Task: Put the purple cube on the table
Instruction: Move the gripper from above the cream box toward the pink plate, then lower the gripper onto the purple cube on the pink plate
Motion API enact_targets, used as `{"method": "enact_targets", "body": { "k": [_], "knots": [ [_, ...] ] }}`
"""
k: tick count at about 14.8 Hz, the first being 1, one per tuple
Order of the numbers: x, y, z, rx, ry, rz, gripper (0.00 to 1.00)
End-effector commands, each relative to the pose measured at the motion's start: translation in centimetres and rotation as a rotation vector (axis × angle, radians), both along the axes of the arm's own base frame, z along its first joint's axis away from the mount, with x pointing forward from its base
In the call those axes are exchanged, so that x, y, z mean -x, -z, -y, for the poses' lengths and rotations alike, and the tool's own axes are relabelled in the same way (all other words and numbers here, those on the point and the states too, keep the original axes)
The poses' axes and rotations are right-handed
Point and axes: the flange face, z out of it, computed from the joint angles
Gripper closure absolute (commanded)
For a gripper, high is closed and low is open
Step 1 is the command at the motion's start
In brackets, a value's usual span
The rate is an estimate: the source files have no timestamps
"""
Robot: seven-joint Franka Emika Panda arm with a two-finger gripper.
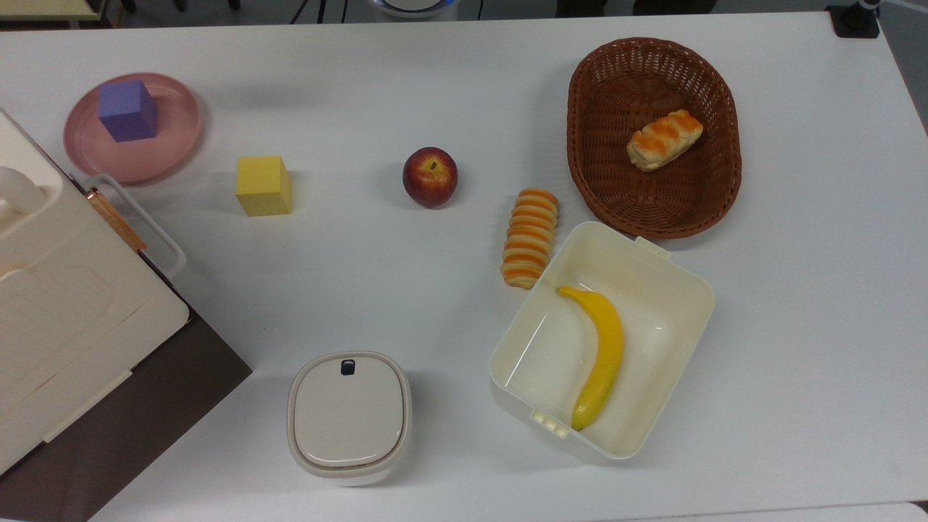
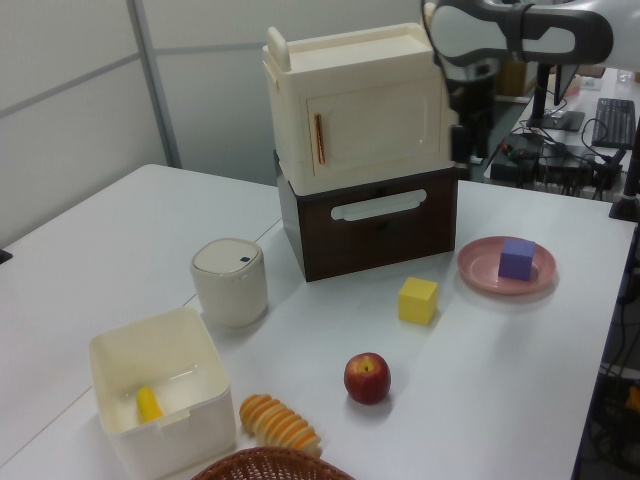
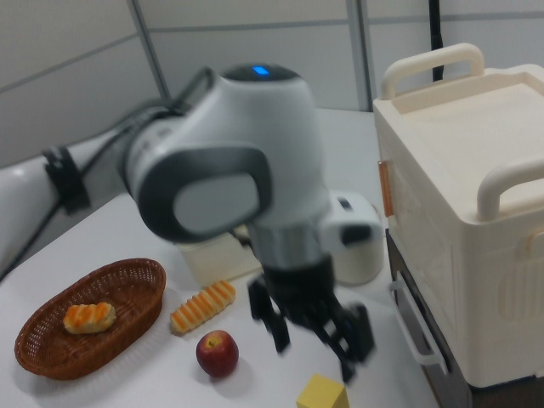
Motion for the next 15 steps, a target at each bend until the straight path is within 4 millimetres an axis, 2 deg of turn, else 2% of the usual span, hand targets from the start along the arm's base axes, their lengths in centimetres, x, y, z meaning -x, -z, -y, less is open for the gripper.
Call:
{"method": "enact_targets", "body": {
  "k": [1,4,6,7,9,11,15],
  "knots": [
    [2.8,5.5,6.5,-0.065,-0.112,-0.035,0.00],
    [3.3,11.8,9.7,-0.105,-0.083,-0.098,0.00],
    [3.4,16.8,11.4,-0.086,-0.074,-0.100,0.00],
    [3.4,18.3,11.8,-0.076,-0.078,-0.111,0.00],
    [3.4,20.3,12.6,-0.053,-0.091,-0.145,0.00],
    [3.6,21.5,13.5,-0.034,-0.097,-0.158,0.00],
    [3.5,22.7,13.9,-0.027,-0.097,-0.156,0.00]
  ]
}}
